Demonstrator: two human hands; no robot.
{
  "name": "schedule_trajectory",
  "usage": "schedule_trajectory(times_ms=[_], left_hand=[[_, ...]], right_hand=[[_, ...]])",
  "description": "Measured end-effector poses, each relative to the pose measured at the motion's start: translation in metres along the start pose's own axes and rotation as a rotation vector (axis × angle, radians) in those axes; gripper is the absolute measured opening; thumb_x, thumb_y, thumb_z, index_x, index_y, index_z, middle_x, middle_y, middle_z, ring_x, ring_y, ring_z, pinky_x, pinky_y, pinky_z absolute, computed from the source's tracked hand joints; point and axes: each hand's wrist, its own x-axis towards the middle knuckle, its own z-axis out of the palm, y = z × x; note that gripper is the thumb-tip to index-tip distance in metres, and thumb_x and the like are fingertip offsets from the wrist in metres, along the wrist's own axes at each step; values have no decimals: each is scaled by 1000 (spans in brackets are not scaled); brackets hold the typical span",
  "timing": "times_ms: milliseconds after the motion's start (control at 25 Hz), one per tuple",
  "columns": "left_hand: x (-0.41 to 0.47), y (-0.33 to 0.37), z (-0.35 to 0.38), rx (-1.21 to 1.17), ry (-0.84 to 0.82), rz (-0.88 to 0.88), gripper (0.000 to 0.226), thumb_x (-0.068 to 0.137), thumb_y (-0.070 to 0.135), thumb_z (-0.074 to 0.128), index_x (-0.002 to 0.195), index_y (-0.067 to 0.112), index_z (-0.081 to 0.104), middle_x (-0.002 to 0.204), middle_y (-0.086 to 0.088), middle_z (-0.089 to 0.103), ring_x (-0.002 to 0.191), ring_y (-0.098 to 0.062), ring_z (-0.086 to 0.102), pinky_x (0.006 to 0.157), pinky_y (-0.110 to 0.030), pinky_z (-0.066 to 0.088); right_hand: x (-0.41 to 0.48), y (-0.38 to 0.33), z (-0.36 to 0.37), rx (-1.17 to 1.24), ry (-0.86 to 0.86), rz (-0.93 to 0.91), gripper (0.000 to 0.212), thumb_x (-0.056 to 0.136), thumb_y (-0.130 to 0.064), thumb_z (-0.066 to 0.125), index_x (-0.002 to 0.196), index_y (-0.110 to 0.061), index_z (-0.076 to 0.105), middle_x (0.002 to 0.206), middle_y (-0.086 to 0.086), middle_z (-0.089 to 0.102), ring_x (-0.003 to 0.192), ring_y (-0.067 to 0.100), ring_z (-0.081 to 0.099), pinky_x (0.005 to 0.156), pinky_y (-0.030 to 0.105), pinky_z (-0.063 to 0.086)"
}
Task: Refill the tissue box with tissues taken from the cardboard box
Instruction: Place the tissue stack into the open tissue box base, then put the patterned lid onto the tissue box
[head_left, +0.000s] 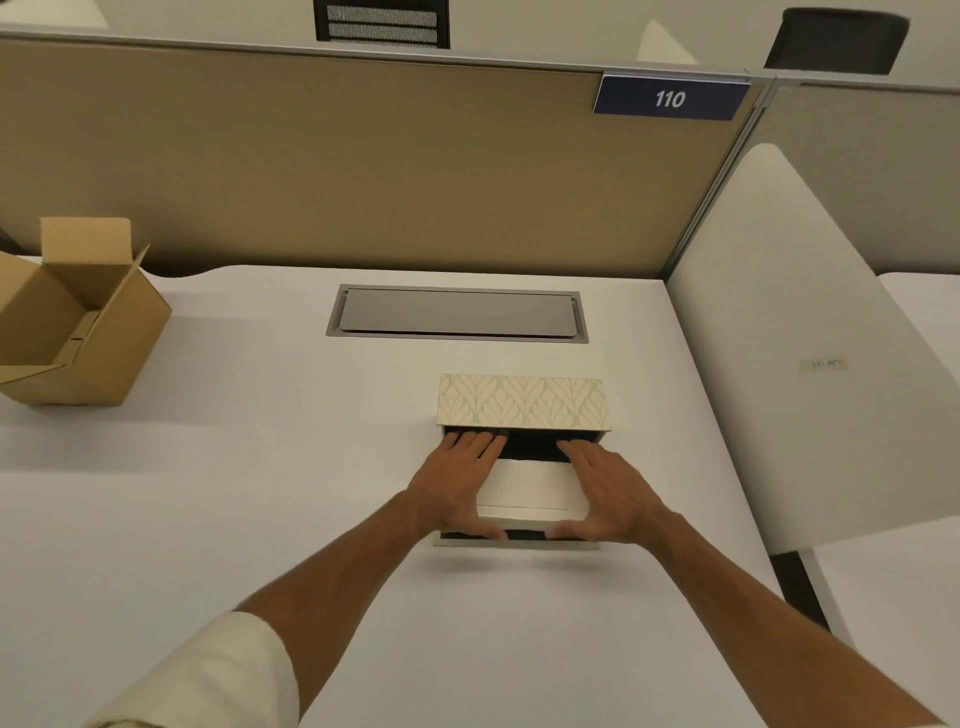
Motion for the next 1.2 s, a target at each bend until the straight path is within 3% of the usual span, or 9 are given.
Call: schedule_trajectory(times_ms=[120, 240, 400, 520, 760, 960, 1080, 1120, 1200], left_hand=[[-14, -5, -16, -114, 396, 6, 70, 81, 68, 48, 120, 11, 57, 116, -8, 65, 104, -24, 60, 91, -36, 47], [-10, -15, -34, -318, 643, -311, 39, 91, 41, 54, 107, 6, 60, 102, -12, 65, 91, -24, 59, 77, -31, 45], [14, -26, -55, -864, 413, -772, 43, 99, 32, 44, 131, 3, 47, 136, -15, 51, 124, -28, 50, 97, -32, 41], [17, -24, -61, -1206, 235, -878, 44, 101, 31, 39, 136, 4, 44, 142, -14, 47, 127, -28, 46, 93, -30, 36], [1, -9, -58, -1268, 308, -972, 32, 98, 27, 44, 119, 5, 54, 122, -12, 56, 100, -21, 51, 82, -30, 39], [-15, -3, -51, -1429, 306, -1086, 19, 94, 22, 42, 84, 8, 48, 96, -11, 57, 86, -22, 53, 71, -32, 38], [-22, 8, -48, -1555, 341, -1212, 25, 95, 22, 41, 73, 10, 45, 84, -5, 54, 72, -17, 48, 61, -29, 34], [-24, 12, -48, -1622, 340, -1263, 25, 96, 23, 43, 76, 10, 49, 84, -3, 54, 72, -16, 48, 65, -29, 38], [-27, 17, -48, -1827, 266, -1376, 32, 96, 32, 46, 105, 5, 59, 109, -9, 54, 104, -27, 52, 98, -47, 40]], right_hand=[[-13, 7, -18, 146, 366, 27, 62, 83, -70, 42, 112, -16, 51, 109, 5, 60, 92, 18, 57, 76, 26, 47], [-4, 12, -41, 383, 581, 295, 40, 93, -47, 47, 106, -10, 54, 98, 8, 58, 88, 24, 58, 73, 33, 49], [24, 11, -64, 667, 273, 591, 51, 97, -36, 46, 135, -2, 45, 132, 19, 55, 119, 32, 54, 97, 36, 43], [32, 4, -66, 728, 160, 624, 49, 99, -32, 44, 136, 1, 44, 138, 20, 52, 124, 34, 50, 103, 40, 40], [24, -3, -64, 764, 235, 720, 41, 94, -27, 55, 123, 1, 56, 121, 17, 62, 106, 28, 58, 89, 35, 45], [5, -16, -56, 934, 308, 832, 30, 88, -32, 64, 71, -14, 47, 69, 0, 48, 62, 14, 43, 52, 23, 33], [-5, -29, -50, 1064, 352, 895, 32, 87, -34, 65, 76, -12, 44, 75, 1, 47, 72, 17, 47, 55, 24, 37], [-7, -32, -47, 1122, 365, 921, 32, 87, -34, 65, 80, -10, 45, 79, 3, 48, 79, 20, 48, 62, 27, 41], [-13, -39, -47, 1256, 373, 977, 35, 85, -35, 67, 80, -5, 49, 82, 9, 51, 89, 27, 49, 84, 41, 47]])
